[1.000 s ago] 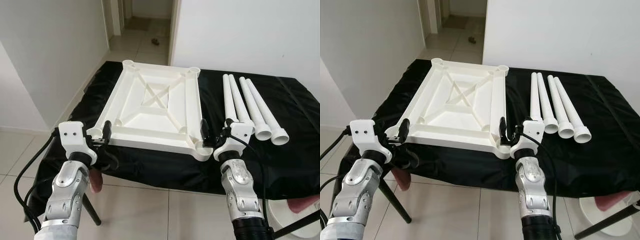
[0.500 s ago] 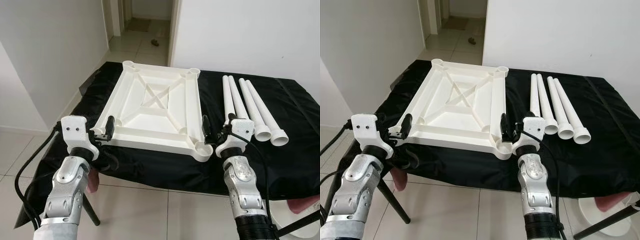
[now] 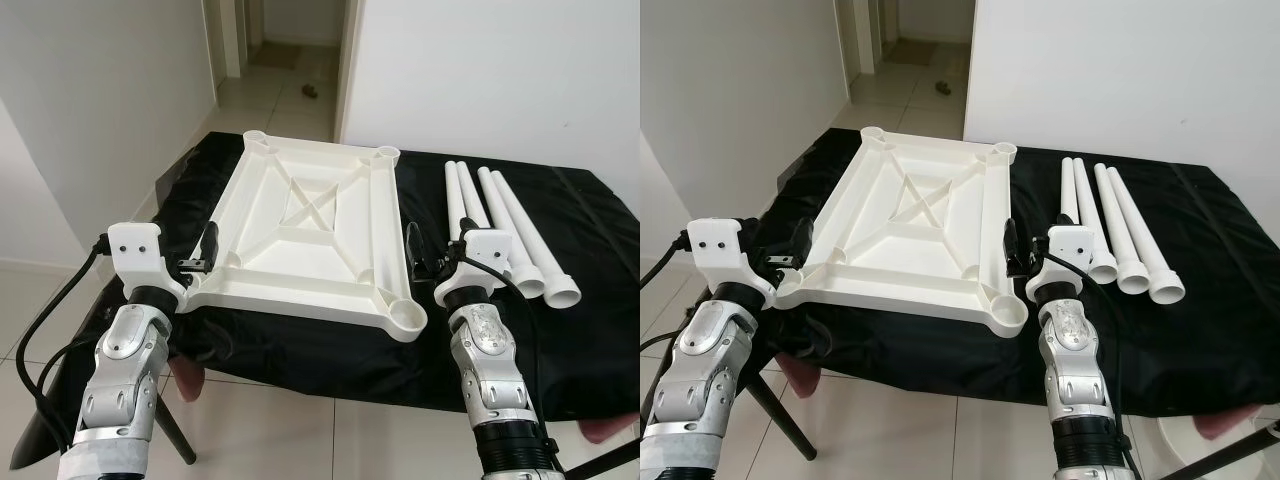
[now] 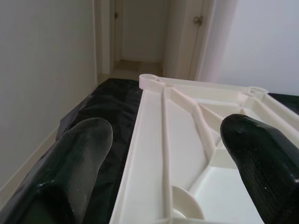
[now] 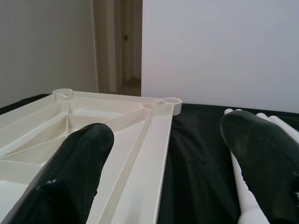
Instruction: Building children table
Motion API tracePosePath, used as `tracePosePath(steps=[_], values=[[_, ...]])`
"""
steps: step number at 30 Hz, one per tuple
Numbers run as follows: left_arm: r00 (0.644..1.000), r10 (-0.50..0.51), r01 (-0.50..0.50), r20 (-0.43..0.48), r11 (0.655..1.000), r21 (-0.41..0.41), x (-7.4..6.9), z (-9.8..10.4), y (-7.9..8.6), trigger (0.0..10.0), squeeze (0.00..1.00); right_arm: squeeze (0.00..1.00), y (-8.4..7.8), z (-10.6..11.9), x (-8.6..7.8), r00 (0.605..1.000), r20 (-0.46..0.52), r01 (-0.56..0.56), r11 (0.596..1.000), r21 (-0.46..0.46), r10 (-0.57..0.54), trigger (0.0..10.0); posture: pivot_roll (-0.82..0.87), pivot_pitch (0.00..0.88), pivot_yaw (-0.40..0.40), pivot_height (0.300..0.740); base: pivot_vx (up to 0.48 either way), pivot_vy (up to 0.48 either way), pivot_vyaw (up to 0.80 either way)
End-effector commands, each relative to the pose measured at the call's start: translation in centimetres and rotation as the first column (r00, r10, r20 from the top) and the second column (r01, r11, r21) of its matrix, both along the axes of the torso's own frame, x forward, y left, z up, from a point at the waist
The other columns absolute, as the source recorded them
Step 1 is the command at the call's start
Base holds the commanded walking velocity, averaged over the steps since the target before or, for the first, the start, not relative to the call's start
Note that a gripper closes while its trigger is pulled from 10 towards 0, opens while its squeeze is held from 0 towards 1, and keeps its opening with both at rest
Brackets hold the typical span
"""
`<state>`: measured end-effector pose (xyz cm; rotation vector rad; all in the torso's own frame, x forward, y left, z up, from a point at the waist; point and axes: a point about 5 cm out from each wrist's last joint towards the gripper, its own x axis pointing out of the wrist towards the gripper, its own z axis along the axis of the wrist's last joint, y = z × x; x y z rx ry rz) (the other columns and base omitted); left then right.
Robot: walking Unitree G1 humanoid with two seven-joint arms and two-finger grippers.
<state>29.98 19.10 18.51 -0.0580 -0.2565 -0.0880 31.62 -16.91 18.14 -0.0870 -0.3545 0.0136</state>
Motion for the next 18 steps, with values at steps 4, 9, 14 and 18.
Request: tracePosePath(steps=[4, 9, 14, 18], values=[[1.000, 0.007, -0.007, 0.002, 1.000, -0.006, 0.01, 0.26, 0.08, 10.0, 0.00, 0.00, 0.04, -0.23, 0.12, 1.000, -0.006, 0.004, 1.000, 0.002, -0.004, 10.0, 0.06, 0.041, -0.019, 0.740, 0.324, 0.000, 0.00], [1.000, 0.011, -0.011, 0.006, 1.000, -0.006, 0.09, 0.41, 0.12, 10.0, 0.00, 0.00, -0.04, -0.13, 0.22, 1.000, -0.005, 0.005, 1.000, -0.002, -0.005, 10.0, 0.05, 0.047, -0.021, 0.740, 0.321, 0.000, 0.00], [1.000, 0.020, -0.020, 0.004, 1.000, -0.024, 0.10, 0.40, 0.14, 10.0, 0.00, 0.00, -0.14, -0.09, 0.24, 1.000, -0.004, 0.006, 1.000, -0.005, -0.006, 10.0, 0.05, 0.047, -0.021, 0.740, 0.305, 0.000, 0.00], [1.000, 0.026, -0.026, 0.012, 0.999, -0.045, 0.06, 0.43, 0.09, 10.0, 0.00, 0.00, -0.12, -0.05, 0.24, 1.000, -0.003, 0.003, 1.000, -0.008, -0.003, 10.0, 0.05, 0.047, -0.022, 0.740, 0.000, 0.000, 0.00]])
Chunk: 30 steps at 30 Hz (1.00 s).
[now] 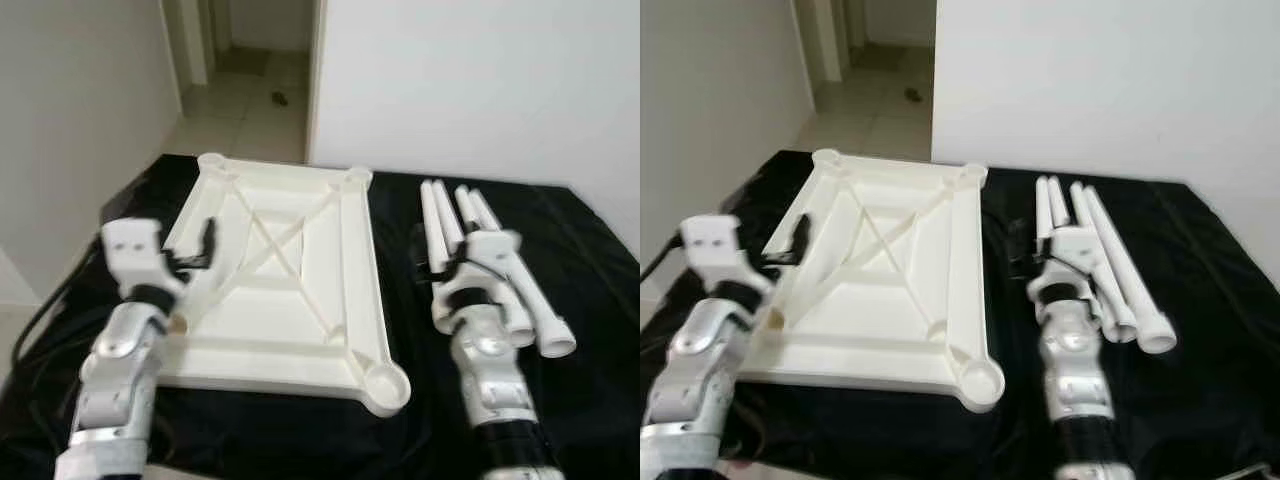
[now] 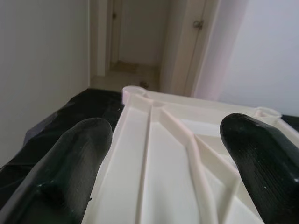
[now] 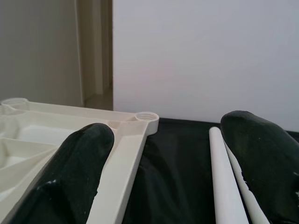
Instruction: Building children table
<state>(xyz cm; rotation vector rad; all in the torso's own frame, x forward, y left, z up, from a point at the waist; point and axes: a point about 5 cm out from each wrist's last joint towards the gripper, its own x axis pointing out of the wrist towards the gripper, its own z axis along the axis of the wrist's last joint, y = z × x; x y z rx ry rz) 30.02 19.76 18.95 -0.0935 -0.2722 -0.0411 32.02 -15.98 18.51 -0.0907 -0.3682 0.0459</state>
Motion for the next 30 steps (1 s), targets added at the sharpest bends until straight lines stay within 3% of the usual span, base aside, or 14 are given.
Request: tracePosePath(steps=[1, 11, 16, 24, 30], values=[[1.000, -0.018, 0.018, -0.001, 1.000, -0.004, 0.0, 0.0, -0.6, 10.0, 0.00, 0.00, -1.0, -0.4, -0.1, 0.999, -0.015, 0.034, 0.999, 0.000, -0.034, 10.0, 0.05, 0.047, -0.023, 0.740, 0.000, 0.000, 0.00], [0.997, -0.072, 0.073, -0.041, 0.997, 0.036, 0.4, -1.0, -1.2, 10.0, 0.00, 0.00, -1.1, -0.2, 0.3, 0.998, -0.032, 0.045, 0.999, 0.002, -0.045, 10.0, 0.02, 0.049, -0.019, 0.740, 0.000, 0.000, 0.00], [0.995, -0.075, 0.078, -0.059, 0.996, 0.045, 0.5, -0.9, -1.0, 10.0, 0.00, 0.00, -1.7, -0.4, 0.9, 0.992, -0.098, 0.086, 0.996, 0.013, -0.085, 10.0, 0.02, 0.049, -0.004, 0.740, 0.000, 0.000, 0.00], [0.981, -0.183, 0.189, -0.057, 0.974, 0.125, 0.2, 0.6, -1.2, 10.0, 0.00, 0.00, -1.7, -0.9, 1.6, 0.959, -0.210, 0.190, 0.982, -0.013, -0.188, 10.0, 0.03, 0.047, 0.001, 0.740, 0.000, 0.000, 0.00], [0.968, -0.244, 0.249, -0.054, 0.955, 0.161, 0.2, 1.5, -1.4, 10.0, 0.00, 0.00, -1.9, -1.7, 1.8, 0.938, -0.285, 0.206, 0.978, 0.012, -0.194, 10.0, 0.03, 0.047, -0.002, 0.740, 0.000, 0.000, 0.00]])
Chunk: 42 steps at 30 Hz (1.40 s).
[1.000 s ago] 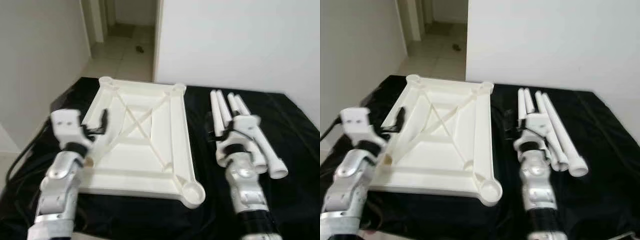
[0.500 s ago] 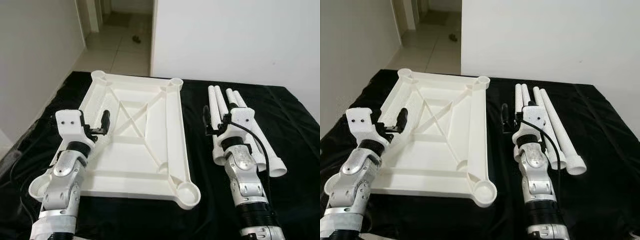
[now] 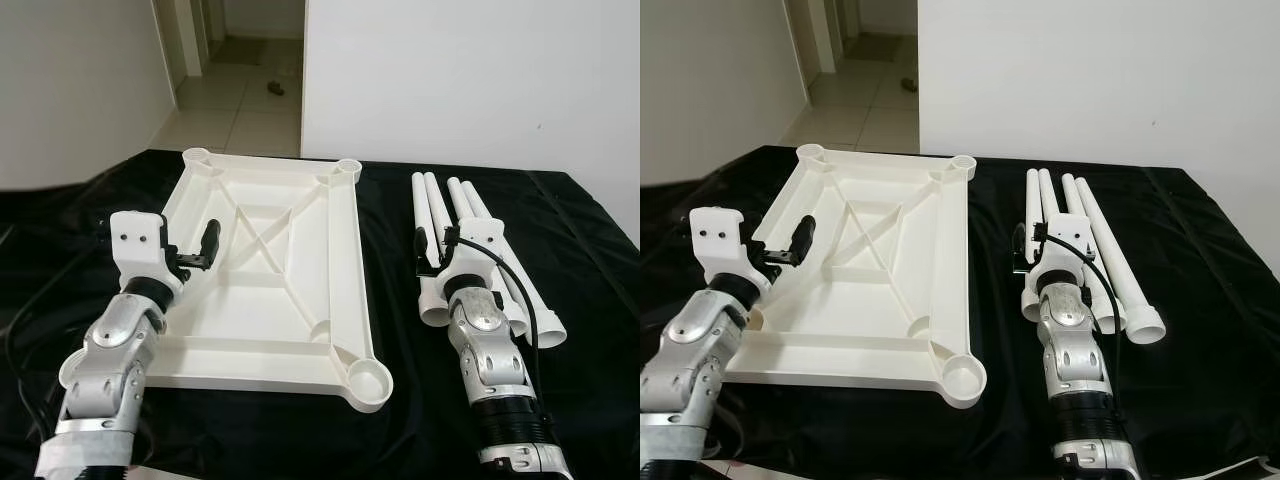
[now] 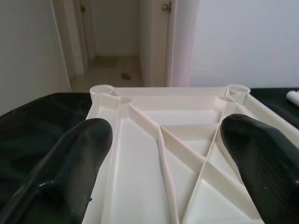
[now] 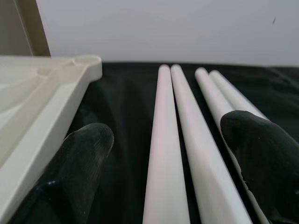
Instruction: Building children table
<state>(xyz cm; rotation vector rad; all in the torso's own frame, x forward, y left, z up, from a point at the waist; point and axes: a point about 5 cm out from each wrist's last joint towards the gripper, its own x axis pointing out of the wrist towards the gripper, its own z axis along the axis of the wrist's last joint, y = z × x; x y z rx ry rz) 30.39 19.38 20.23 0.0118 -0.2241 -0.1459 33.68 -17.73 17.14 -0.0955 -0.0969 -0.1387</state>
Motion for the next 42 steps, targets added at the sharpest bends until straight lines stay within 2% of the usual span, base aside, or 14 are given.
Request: tracePosePath(steps=[1, 2, 3, 5, 10, 12, 18, 24, 32, 39, 42], values=[[0.979, -0.201, 0.202, -0.012, 0.977, 0.062, -0.3, 0.5, -1.4, 10.0, 0.00, 0.00, -0.3, -0.7, 0.1, 0.998, -0.060, 0.011, 0.999, 0.047, -0.008, 10.0, 0.03, 0.047, -0.002, 0.740, 0.000, 0.000, 0.00], [0.979, -0.201, 0.202, -0.012, 0.977, 0.062, -0.3, 0.5, -1.4, 10.0, 0.00, 0.00, -0.3, -0.7, 0.1, 0.998, -0.060, 0.011, 0.999, 0.047, -0.008, 10.0, 0.03, 0.047, -0.002, 0.740, 0.000, 0.000, 0.00], [0.964, -0.265, 0.266, -0.017, 0.959, 0.096, -0.8, 0.9, -2.1, 10.0, 0.00, 0.00, 0.1, -1.5, 0.0, 0.993, -0.117, -0.022, 0.997, 0.068, 0.030, 10.0, 0.04, 0.052, -0.006, 0.740, 0.000, 0.000, 0.00], [0.962, -0.271, 0.272, -0.023, 0.956, 0.107, -0.9, 1.0, -2.1, 10.0, 0.00, 0.00, 0.2, -1.7, -0.2, 0.990, -0.133, -0.030, 0.997, 0.064, 0.039, 10.0, 0.04, 0.058, -0.010, 0.740, 0.000, 0.000, 0.00], [0.962, -0.272, 0.274, -0.035, 0.954, 0.120, -1.1, 1.0, -2.0, 10.0, 0.00, 0.00, 0.4, -2.1, -0.5, 0.986, -0.164, -0.031, 0.998, 0.059, 0.040, 10.0, 0.04, 0.062, -0.011, 0.740, 0.000, 0.000, 0.00], [0.961, -0.270, 0.275, -0.054, 0.954, 0.123, -1.3, 1.2, -1.8, 10.0, 0.00, 0.00, 0.5, -2.8, -1.0, 0.978, -0.206, -0.025, 0.998, 0.064, 0.038, 10.0, 0.05, 0.070, -0.011, 0.740, 0.000, 0.000, 0.00], [0.962, -0.264, 0.270, -0.067, 0.954, 0.130, -1.7, 1.4, -1.5, 10.0, 0.00, 0.00, 0.5, -3.7, -2.0, 0.967, -0.252, -0.016, 0.998, 0.063, 0.031, 10.0, 0.05, 0.093, -0.014, 0.740, 0.000, 0.000, 0.00], [0.967, -0.234, 0.246, -0.098, 0.960, 0.135, -2.2, 1.4, -1.1, 10.0, 0.00, 0.00, 0.6, -4.9, -3.9, 0.944, -0.328, -0.021, 0.998, 0.067, 0.042, 10.0, 0.05, 0.120, -0.017, 0.740, 0.000, 0.000, 0.00], [0.971, -0.216, 0.228, -0.101, 0.965, 0.131, -2.3, 1.7, -1.0, 10.0, 0.00, 0.00, 1.0, -5.6, -4.8, 0.925, -0.372, -0.044, 0.995, 0.086, 0.073, 10.0, 0.05, 0.129, -0.024, 0.740, 0.000, 0.000, 0.00], [0.975, -0.199, 0.211, -0.102, 0.970, 0.122, -2.2, 1.7, -0.9, 10.0, 0.00, 0.00, 1.4, -5.0, -4.2, 0.942, -0.321, -0.089, 0.995, 0.055, 0.101, 10.0, 0.05, 0.127, -0.027, 0.740, 0.000, 0.000, 0.00], [0.976, -0.194, 0.206, -0.103, 0.971, 0.120, -2.1, 1.8, -0.9, 10.0, 0.00, 0.00, 1.2, -4.7, -3.4, 0.946, -0.307, -0.093, 0.994, 0.060, 0.107, 10.0, 0.05, 0.123, -0.028, 0.740, 0.000, 0.000, 0.00]])
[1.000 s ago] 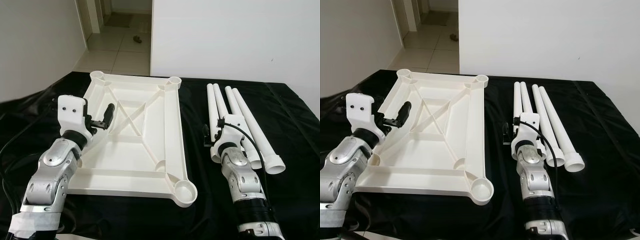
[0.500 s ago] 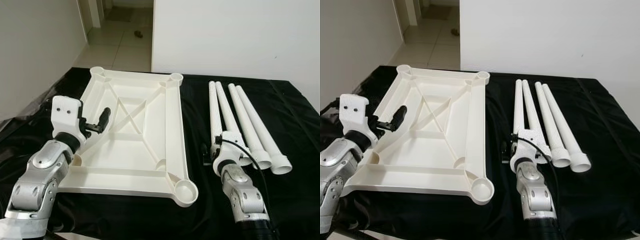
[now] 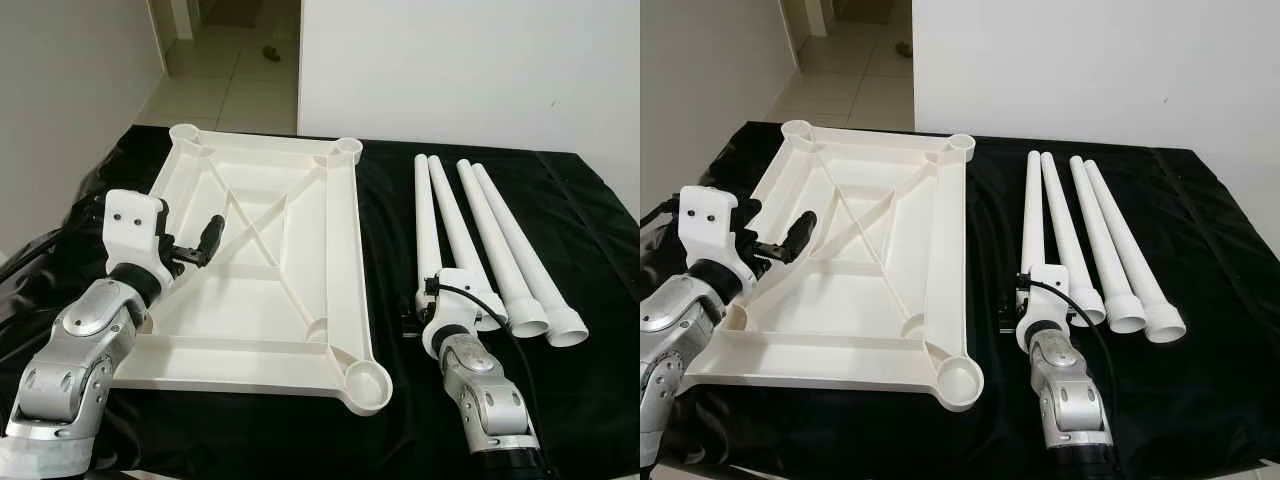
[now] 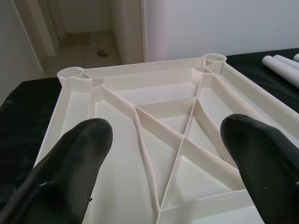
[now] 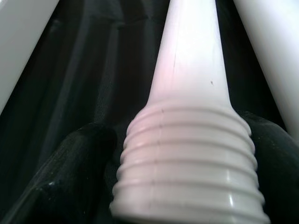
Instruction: Building children table
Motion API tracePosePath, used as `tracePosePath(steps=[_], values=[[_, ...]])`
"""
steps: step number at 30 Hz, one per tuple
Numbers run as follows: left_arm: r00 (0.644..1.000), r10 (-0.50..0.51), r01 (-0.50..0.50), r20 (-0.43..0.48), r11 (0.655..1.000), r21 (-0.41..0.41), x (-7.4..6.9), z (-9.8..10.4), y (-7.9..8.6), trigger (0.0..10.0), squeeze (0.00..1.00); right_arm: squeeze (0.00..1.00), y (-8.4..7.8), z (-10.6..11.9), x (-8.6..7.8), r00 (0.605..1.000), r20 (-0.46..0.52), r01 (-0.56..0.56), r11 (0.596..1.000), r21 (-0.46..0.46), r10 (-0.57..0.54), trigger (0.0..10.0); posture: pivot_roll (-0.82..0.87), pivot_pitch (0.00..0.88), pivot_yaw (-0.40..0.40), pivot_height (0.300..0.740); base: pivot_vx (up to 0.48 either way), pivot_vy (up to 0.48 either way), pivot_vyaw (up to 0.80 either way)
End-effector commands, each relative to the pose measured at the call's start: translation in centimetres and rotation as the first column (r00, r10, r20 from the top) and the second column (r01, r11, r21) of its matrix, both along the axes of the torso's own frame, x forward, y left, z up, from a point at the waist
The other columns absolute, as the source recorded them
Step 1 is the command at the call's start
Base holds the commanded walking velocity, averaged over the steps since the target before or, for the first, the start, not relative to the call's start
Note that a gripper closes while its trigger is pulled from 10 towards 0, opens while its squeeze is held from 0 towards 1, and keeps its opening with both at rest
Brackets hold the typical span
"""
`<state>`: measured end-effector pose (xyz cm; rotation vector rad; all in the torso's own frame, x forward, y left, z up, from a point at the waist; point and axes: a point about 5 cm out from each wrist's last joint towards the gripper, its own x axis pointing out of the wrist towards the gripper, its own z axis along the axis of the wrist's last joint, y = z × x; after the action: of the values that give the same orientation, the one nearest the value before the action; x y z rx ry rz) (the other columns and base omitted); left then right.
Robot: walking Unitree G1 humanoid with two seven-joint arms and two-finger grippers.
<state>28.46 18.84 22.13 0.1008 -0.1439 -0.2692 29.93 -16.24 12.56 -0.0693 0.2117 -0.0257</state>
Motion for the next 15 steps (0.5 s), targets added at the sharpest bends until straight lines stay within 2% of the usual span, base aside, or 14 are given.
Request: tracePosePath(steps=[1, 4, 5, 6, 7, 8, 9, 15], values=[[0.996, -0.089, 0.090, -0.023, 0.996, 0.020, -0.15, -0.07, -0.38, 10.0, 0.00, 0.00, -0.27, -0.13, 0.36, 1.000, -0.004, -0.003, 1.000, 0.003, 0.003, 10.0, 0.05, 0.123, -0.028, 0.740, 0.000, 0.000, 0.00], [0.996, -0.087, 0.087, -0.022, 0.996, 0.017, -0.19, 0.00, -0.49, 10.0, 0.00, 0.00, -0.54, -0.28, 0.70, 1.000, -0.006, -0.013, 1.000, 0.007, 0.013, 10.0, 0.06, 0.121, -0.033, 0.740, 0.000, 0.000, 0.00], [0.996, -0.087, 0.087, -0.021, 0.996, 0.017, -0.24, 0.01, -0.53, 10.0, 0.00, 0.00, -0.50, -0.42, 0.69, 1.000, -0.013, -0.025, 1.000, 0.014, 0.025, 9.0, 0.06, 0.120, -0.034, 0.740, 0.000, 0.000, 0.00], [0.996, -0.087, 0.087, -0.021, 0.996, 0.017, -0.24, 0.01, -0.53, 10.0, 0.00, 0.00, -0.50, -0.42, 0.69, 1.000, -0.013, -0.025, 1.000, 0.014, 0.025, 9.0, 0.06, 0.120, -0.034, 0.740, 0.000, 0.000, 0.00], [0.996, -0.086, 0.087, -0.020, 0.996, 0.018, -0.26, 0.02, -0.54, 10.0, 0.00, 0.00, -0.40, -0.57, 0.69, 0.999, -0.025, -0.037, 0.999, 0.028, 0.038, 4.9, 0.06, 0.120, -0.034, 0.740, 0.000, 0.000, 0.00], [0.996, -0.086, 0.087, -0.020, 0.996, 0.018, -0.26, 0.02, -0.54, 10.0, 0.00, 0.00, -0.40, -0.57, 0.69, 0.999, -0.025, -0.037, 0.999, 0.028, 0.038, 4.9, 0.06, 0.120, -0.034, 0.740, 0.000, 0.000, 0.00], [0.996, -0.084, 0.084, -0.018, 0.996, 0.019, -0.27, 0.06, -0.56, 10.0, 0.00, 0.00, -0.37, -0.60, 0.68, 0.999, -0.024, -0.040, 0.999, 0.029, 0.041, 0.0, 0.06, 0.119, -0.039, 0.740, 0.000, 0.000, 0.00], [0.997, -0.077, 0.077, -0.010, 0.997, 0.012, -0.18, 0.23, -0.58, 10.0, 0.00, 0.00, -0.11, -0.65, 0.76, 0.998, -0.031, -0.051, 0.998, 0.032, 0.052, 0.0, 0.06, 0.113, -0.048, 0.740, 0.000, 0.000, 0.00]])
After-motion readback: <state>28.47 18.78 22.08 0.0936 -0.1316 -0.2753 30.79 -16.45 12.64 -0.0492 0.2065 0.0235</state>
